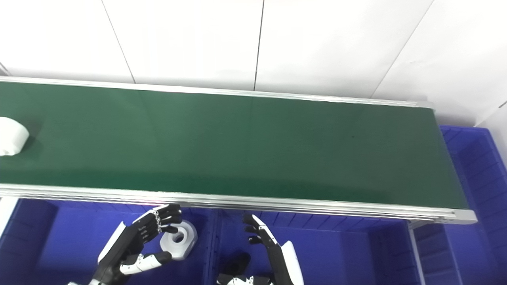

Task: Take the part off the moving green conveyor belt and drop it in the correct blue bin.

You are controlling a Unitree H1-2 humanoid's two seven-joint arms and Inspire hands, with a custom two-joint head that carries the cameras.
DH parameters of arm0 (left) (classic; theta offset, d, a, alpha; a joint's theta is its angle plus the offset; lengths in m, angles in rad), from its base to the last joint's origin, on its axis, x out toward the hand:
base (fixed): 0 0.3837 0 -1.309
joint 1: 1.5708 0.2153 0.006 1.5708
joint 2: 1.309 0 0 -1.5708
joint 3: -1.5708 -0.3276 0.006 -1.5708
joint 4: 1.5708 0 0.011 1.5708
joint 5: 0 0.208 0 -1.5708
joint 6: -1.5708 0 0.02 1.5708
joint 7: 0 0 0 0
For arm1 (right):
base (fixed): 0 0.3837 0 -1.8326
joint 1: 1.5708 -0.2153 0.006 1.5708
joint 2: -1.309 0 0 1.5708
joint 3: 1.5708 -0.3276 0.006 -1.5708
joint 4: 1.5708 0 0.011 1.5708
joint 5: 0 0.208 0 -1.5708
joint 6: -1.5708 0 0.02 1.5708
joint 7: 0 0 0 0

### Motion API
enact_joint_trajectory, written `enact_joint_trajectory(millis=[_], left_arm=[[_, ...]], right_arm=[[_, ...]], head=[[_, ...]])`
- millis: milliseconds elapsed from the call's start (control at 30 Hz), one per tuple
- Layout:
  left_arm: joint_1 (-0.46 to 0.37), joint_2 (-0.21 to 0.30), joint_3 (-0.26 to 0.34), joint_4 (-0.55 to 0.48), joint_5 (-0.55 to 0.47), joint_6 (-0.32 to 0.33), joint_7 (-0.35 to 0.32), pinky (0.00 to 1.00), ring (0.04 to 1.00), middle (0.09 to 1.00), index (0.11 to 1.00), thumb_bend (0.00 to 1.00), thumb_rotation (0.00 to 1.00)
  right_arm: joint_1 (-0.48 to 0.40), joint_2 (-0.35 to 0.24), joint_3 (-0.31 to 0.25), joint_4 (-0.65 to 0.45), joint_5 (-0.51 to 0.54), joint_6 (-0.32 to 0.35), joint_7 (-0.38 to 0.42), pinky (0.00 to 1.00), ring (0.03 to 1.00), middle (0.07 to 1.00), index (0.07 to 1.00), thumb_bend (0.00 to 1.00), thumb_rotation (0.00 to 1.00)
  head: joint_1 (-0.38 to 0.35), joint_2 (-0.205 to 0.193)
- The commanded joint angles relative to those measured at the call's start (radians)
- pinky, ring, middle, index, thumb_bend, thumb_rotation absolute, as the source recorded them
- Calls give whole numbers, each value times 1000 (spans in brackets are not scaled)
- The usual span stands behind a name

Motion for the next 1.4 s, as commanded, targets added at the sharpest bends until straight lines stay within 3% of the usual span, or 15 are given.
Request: enact_joint_trajectory(millis=[0,200,700,1033,1367], left_arm=[[17,1,15,-15,23,-27,-27,652,745,785,776,881,492],[24,0,34,-23,46,-27,-45,632,728,766,776,881,465],[9,40,-20,-20,94,-27,17,588,699,752,773,887,457],[-4,65,-73,-21,129,-27,99,602,708,751,780,913,367],[-25,107,-161,-7,171,-27,233,560,683,746,783,966,268]], right_arm=[[8,15,2,-26,8,-30,-8,719,813,849,879,939,356],[6,17,3,-21,17,-42,-7,723,814,848,884,938,352],[2,26,1,-13,17,-47,-14,723,812,842,883,947,362],[1,23,1,-14,28,-39,-5,732,820,850,889,938,362],[-6,20,0,-1,20,-48,-10,718,810,843,886,934,343]], head=[[3,1],[3,1],[5,1],[11,0],[21,-4]])
